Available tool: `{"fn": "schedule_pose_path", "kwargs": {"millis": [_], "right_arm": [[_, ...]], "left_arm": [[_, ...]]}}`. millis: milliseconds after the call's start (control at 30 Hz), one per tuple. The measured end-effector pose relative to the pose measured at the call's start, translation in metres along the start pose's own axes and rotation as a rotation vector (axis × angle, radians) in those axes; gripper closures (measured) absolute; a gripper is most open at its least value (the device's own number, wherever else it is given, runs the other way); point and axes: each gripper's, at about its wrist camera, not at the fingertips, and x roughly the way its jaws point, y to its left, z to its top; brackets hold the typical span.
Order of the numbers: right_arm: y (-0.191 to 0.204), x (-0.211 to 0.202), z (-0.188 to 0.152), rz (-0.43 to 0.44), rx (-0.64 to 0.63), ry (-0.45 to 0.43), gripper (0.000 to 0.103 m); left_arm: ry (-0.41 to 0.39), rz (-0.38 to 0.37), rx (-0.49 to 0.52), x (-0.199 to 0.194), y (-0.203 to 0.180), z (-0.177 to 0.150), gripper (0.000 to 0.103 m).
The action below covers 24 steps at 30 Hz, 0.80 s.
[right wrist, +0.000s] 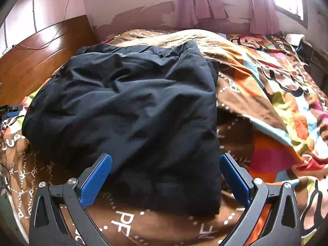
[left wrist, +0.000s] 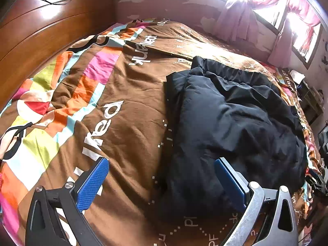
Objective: Fold large clothes
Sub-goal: 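Push against the side of the folded jacket with both open tools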
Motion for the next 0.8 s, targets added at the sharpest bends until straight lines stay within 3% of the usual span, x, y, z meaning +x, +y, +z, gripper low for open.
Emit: {"fn": "schedule_pose_path", "kwargs": {"millis": [400,800], "right_arm": [[-0.012,0.003,0.007,-0.013,0.024,-0.004,0.001],[-0.047,0.026,0.028,-0.012,0.094,-0.03,0.001]], "left_arm": [[0.041,-0.015,0.031,0.013,-0.004,0.0,0.0],[0.07,-0.183,0.016,0.049,-0.015,0.017,0.0]]}}
